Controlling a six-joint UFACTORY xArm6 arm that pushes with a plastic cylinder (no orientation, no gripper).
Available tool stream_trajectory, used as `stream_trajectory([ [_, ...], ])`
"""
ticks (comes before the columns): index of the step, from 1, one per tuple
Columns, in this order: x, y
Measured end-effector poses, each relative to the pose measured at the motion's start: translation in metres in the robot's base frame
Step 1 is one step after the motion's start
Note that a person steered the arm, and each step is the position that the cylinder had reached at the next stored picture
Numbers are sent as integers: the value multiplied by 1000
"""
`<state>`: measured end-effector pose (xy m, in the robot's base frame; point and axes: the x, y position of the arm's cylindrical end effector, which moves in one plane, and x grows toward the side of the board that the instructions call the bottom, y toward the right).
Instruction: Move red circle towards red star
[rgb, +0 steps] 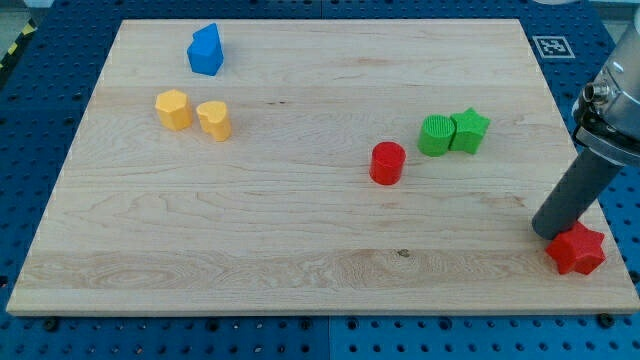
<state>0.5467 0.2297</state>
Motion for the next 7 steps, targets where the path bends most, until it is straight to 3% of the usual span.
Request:
stream_trajectory([
  [1, -5, -17],
  [3, -19, -133],
  [4, -48, -206],
  [5, -103, -243],
  [6, -108, -221],
  [7, -81, -187],
])
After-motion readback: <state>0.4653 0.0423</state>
